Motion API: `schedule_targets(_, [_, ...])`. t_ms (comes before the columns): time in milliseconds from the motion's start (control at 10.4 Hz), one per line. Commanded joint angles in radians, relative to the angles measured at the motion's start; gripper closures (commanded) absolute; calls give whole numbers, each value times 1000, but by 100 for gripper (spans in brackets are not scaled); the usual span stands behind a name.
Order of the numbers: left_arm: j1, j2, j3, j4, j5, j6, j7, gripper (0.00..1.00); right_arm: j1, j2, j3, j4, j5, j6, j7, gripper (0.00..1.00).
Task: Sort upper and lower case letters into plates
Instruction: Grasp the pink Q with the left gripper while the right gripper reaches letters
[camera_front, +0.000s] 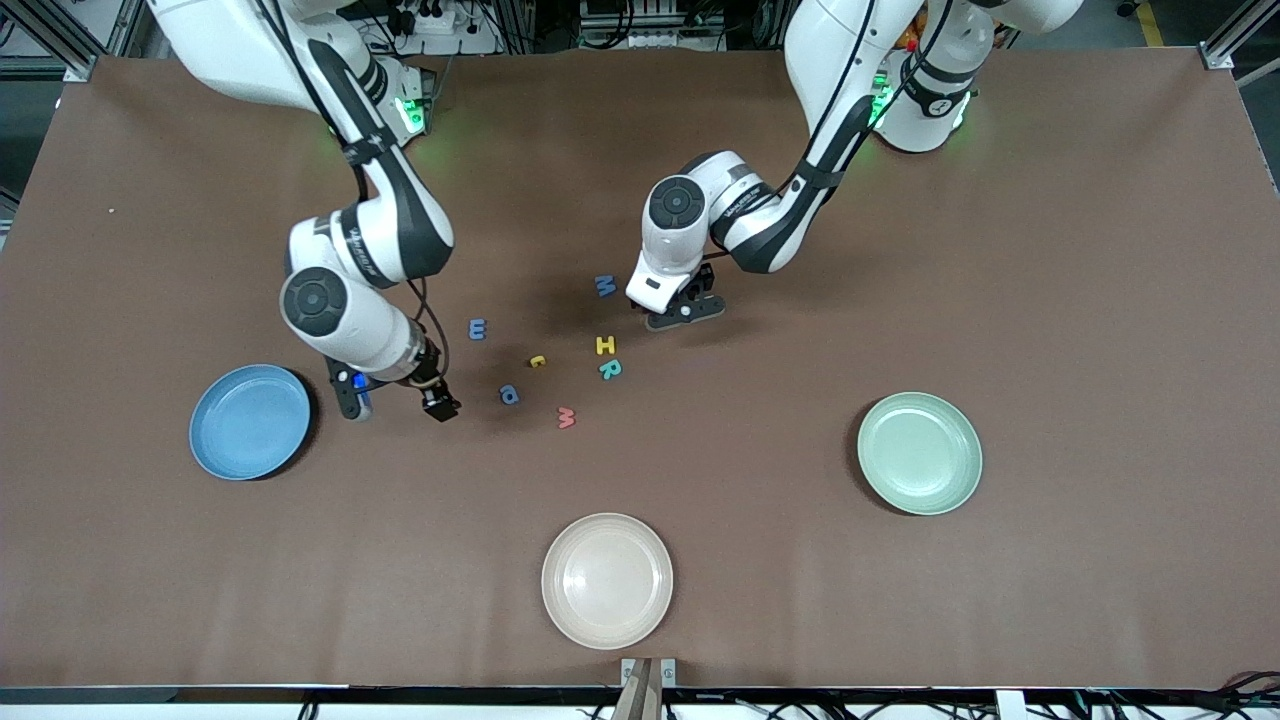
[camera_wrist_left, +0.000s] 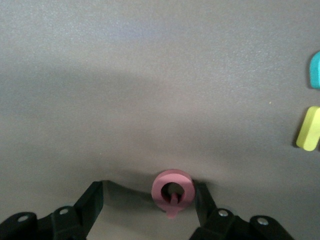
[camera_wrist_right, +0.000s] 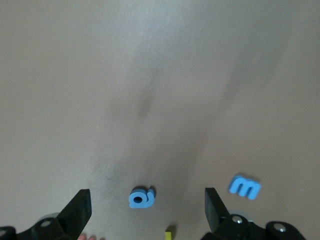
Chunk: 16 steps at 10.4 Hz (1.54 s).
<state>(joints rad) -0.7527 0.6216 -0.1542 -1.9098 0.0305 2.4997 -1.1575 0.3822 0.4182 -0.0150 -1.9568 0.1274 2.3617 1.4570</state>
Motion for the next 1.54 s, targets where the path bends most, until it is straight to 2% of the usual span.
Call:
schedule_targets(0, [-8, 20, 8, 21, 23, 11, 2, 21, 7, 46, 27, 10, -8, 59, 65, 0])
schedule_targets(96, [-8, 24, 8, 23, 23, 11, 5, 25, 13, 69, 49, 9, -8, 95, 89, 0])
schedule_targets(288, [-8, 32, 10, 29, 23, 13, 5, 40, 14, 89, 67, 9, -8, 107, 98, 0])
schedule_targets(481, [-7, 32, 12, 34, 22, 13, 4, 75, 12, 106, 69, 10, -8, 110, 98, 0])
schedule_targets(673, [1, 32, 16, 34, 22, 13, 2, 100, 12, 123, 82, 10, -6, 152, 98, 0])
schedule_targets(962, [65, -28, 18, 32, 22, -2, -4, 100, 14, 142, 124, 3, -8, 162, 82, 0])
schedule_targets(1250, [168, -176, 22, 34, 23, -79, 2, 100, 18, 142, 165, -29, -9, 163, 97, 0])
schedule_targets(1442, [281, -238, 22, 35, 22, -117, 155, 100, 23, 129, 185, -63, -9, 162, 97, 0])
